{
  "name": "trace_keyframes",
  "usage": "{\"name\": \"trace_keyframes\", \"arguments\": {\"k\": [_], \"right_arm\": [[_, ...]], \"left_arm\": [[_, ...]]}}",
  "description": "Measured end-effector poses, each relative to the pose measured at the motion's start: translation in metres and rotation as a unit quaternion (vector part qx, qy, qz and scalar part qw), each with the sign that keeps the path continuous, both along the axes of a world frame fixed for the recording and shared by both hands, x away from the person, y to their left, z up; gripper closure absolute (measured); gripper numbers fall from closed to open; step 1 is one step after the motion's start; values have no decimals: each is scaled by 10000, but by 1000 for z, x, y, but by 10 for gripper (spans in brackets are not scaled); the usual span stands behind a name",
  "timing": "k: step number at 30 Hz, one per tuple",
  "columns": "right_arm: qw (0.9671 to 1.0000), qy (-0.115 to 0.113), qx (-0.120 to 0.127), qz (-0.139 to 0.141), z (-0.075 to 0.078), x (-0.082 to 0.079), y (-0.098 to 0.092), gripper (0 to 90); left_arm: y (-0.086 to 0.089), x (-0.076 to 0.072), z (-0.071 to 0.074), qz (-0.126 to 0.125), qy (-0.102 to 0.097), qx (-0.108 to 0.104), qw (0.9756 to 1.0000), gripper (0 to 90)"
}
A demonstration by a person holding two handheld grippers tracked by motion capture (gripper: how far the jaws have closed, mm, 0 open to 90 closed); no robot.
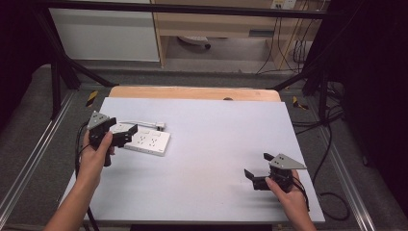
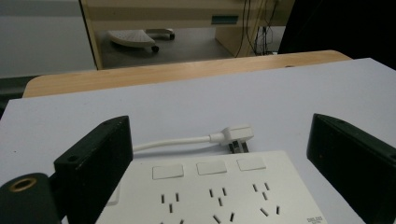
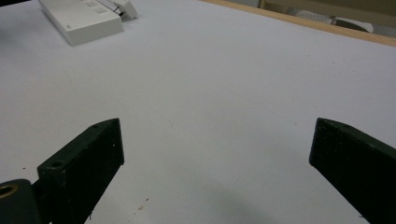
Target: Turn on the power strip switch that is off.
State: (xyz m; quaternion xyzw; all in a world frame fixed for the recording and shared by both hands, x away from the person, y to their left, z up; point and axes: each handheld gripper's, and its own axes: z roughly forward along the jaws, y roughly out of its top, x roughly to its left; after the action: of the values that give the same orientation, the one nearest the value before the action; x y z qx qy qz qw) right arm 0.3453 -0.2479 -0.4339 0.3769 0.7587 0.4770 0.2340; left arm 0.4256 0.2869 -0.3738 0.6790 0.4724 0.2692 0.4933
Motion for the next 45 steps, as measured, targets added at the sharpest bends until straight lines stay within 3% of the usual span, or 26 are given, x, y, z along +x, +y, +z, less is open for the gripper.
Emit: {"name": "trace_keyframes", "arguments": {"k": [13, 25, 35, 45], "right_arm": [[10000, 0, -1, 11, 0, 0, 1, 35], [10000, -3, -25, 6, 0, 0, 1, 35], [10000, -7, -4, -24, 0, 0, 0, 35], [10000, -14, 0, -30, 1, 0, -1, 35]], "left_arm": [[5, -30, 6, -187, -143, -9, 9997, 68], [5, -68, -9, -517, -105, -21, 9986, 73], [-8, -95, -34, -908, 63, 101, 9958, 74], [-30, -108, -51, -1326, 340, 284, 9902, 74]]}}
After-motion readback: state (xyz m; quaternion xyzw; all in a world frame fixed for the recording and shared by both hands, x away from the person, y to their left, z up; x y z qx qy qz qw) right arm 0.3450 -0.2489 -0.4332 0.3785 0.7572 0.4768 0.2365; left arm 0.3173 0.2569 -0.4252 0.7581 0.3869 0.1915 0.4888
